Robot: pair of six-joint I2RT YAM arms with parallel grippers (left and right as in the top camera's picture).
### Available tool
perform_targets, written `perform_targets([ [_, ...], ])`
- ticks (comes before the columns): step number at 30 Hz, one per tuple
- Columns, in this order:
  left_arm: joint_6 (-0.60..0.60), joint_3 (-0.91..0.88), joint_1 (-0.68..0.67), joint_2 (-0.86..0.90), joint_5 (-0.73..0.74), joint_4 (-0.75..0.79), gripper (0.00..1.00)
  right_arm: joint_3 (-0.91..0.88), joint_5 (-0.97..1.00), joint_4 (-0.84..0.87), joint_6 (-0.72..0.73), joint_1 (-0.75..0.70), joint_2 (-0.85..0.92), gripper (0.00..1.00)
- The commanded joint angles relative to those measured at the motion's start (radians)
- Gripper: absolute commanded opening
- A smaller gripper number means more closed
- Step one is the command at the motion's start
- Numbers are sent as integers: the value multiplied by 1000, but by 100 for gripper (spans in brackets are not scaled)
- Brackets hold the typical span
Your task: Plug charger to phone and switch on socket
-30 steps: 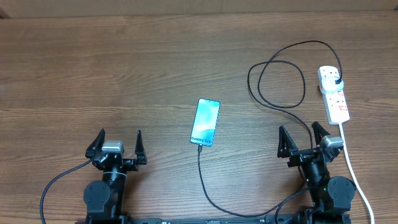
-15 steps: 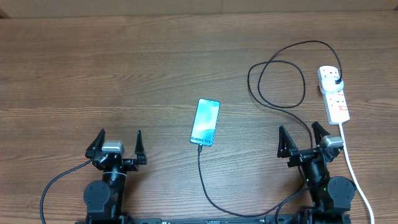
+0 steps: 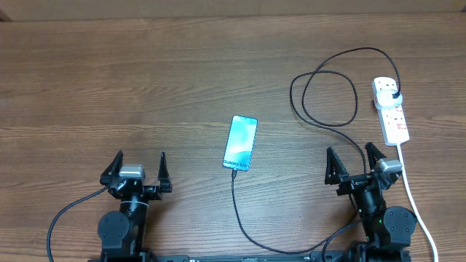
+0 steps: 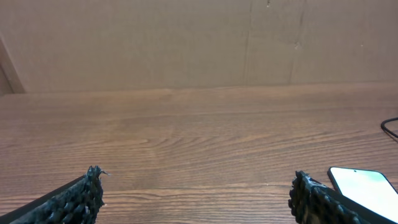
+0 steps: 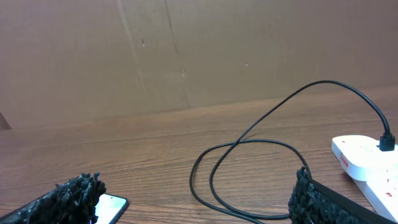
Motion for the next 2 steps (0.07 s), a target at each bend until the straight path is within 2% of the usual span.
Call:
perform_targets([
  [1, 23, -7, -2, -6, 11, 2, 100, -10, 4, 5, 2, 5, 3, 100],
  [2, 23, -7, -2, -6, 11, 2, 99, -10, 4, 4, 2, 5, 3, 100],
])
